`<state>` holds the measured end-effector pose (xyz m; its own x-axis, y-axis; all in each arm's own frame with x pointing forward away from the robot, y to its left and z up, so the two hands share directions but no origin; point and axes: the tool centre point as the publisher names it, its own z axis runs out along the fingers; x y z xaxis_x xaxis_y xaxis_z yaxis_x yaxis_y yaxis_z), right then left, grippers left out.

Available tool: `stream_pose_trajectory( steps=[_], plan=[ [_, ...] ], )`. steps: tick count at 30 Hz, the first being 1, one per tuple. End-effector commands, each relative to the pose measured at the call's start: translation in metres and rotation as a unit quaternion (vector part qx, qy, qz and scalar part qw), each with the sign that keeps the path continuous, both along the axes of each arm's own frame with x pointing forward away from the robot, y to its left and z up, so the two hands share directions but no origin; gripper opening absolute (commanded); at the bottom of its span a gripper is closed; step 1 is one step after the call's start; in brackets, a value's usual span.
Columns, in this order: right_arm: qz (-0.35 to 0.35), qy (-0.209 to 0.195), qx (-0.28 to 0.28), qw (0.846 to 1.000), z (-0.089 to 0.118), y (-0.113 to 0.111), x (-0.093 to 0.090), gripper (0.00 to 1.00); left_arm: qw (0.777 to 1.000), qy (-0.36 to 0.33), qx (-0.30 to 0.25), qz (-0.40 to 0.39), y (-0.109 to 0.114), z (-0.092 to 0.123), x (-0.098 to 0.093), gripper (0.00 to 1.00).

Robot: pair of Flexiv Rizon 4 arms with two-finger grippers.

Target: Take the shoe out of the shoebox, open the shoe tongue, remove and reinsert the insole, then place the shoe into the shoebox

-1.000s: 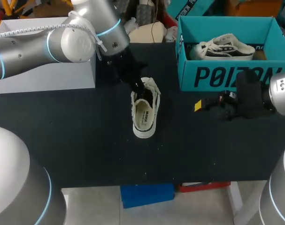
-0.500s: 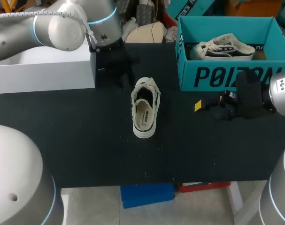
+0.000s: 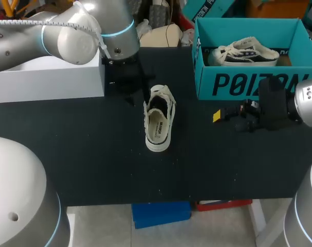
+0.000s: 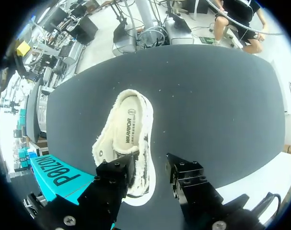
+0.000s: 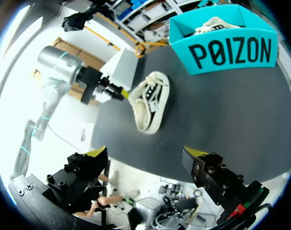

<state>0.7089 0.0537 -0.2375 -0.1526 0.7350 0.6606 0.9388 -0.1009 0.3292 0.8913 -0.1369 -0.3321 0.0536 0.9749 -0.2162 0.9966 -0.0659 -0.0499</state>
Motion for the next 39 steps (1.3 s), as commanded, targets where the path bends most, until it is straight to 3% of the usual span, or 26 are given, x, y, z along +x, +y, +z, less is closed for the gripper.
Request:
stream_pose_trajectory(
  steps=[1,24,39],
  plan=[
    [0.0,0.0,-0.001,1.0,0.0,0.001,0.0,1.0,1.0,-0.006,0.005,-0.002,-0.004,-0.014,0.002,0.41],
    [0.0,0.0,-0.001,1.0,0.0,0.001,0.0,1.0,0.999,-0.04,-0.007,-0.022,-0.011,-0.065,0.004,0.37],
    [0.0,0.0,-0.001,1.0,0.0,0.001,0.0,1.0,0.998,-0.051,-0.003,-0.029,-0.014,-0.081,0.006,0.35]
  ],
)
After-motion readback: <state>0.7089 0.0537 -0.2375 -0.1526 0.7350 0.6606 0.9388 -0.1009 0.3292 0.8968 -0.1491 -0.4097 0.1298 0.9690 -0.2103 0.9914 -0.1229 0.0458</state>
